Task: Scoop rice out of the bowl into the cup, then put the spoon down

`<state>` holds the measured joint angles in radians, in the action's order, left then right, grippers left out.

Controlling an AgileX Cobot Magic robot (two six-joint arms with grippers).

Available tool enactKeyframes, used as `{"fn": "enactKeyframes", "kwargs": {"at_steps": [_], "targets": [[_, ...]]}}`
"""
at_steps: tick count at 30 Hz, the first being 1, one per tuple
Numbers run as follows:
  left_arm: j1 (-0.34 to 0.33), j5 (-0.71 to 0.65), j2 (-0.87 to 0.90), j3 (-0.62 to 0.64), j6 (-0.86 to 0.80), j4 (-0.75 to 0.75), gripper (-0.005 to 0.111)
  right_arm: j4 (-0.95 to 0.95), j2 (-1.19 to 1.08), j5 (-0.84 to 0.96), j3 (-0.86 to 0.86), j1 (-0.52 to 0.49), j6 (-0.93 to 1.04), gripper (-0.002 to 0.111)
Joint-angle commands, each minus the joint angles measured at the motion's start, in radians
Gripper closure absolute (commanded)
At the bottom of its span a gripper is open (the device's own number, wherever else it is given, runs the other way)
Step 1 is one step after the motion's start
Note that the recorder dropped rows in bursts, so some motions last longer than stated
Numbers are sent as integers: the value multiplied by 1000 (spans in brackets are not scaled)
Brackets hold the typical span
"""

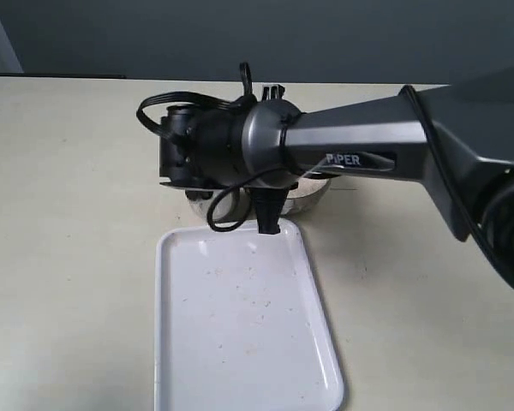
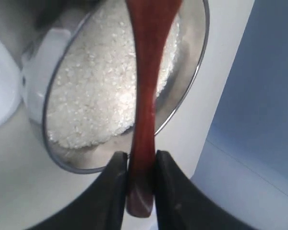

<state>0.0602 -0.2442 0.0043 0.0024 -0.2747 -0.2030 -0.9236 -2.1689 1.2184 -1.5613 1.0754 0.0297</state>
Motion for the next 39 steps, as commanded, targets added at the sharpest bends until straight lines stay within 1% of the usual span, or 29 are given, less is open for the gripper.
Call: {"fn": "enactKeyframes", "kwargs": {"at_steps": [1, 11, 16, 26, 30, 32, 39], "targets": [[3, 13, -4, -2, 3, 1, 106, -65, 13, 3, 5, 2, -30, 109], [3, 17, -4, -2, 3, 1, 106, -81, 13, 3, 5, 2, -47, 109], [3, 19, -4, -2, 3, 1, 106, -121, 13, 3, 5, 8, -76, 109], [3, 19, -4, -2, 3, 1, 106, -124, 13, 3, 5, 8, -81, 109], [3, 19, -4, -2, 3, 1, 106, -74, 15, 3, 5, 8, -86, 109], [3, 19, -4, -2, 3, 1, 106, -13, 31, 3, 5, 8, -88, 109], [3, 19, -4, -2, 3, 1, 106, 200, 146, 3, 5, 3, -220, 109]]}}
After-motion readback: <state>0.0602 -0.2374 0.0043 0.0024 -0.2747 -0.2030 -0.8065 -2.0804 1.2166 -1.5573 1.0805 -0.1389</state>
